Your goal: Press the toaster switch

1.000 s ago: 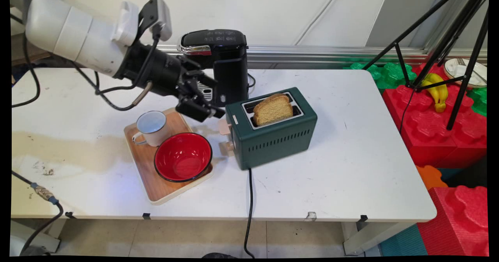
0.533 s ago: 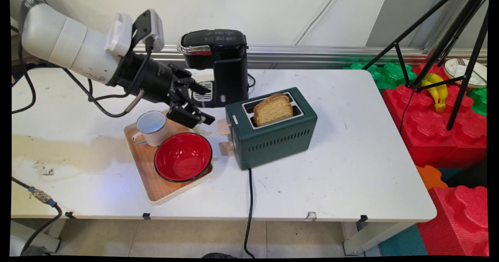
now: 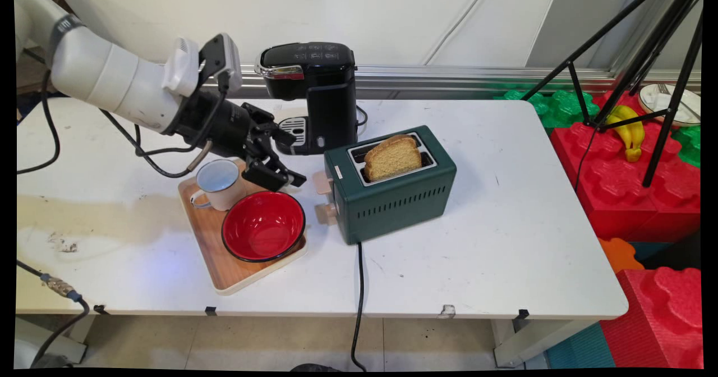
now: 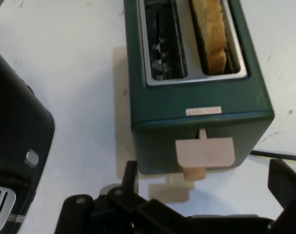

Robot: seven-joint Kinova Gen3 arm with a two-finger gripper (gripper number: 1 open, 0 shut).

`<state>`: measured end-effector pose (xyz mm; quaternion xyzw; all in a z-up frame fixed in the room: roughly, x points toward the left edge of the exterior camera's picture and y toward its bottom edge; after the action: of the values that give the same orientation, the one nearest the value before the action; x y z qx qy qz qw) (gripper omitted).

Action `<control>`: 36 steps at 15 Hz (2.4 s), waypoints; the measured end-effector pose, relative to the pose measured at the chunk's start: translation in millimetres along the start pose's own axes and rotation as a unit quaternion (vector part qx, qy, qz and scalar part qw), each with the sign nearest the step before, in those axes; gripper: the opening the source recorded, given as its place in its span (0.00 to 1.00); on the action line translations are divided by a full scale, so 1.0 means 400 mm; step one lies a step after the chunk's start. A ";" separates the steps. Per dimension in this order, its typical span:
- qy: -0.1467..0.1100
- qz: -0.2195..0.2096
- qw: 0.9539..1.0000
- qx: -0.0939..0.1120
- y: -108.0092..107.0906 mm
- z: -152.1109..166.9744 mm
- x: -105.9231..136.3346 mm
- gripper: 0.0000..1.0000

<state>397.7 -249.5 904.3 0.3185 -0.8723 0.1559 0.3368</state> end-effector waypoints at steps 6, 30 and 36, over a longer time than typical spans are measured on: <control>-0.003 0.002 1.000 -0.001 -0.009 0.024 -0.024 0.00; 0.008 -0.011 1.000 -0.017 0.006 0.159 -0.050 0.00; 0.000 -0.011 1.000 -0.019 0.011 0.194 -0.075 0.00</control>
<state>373.9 -270.3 827.1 0.3213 -0.8715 0.1362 0.3445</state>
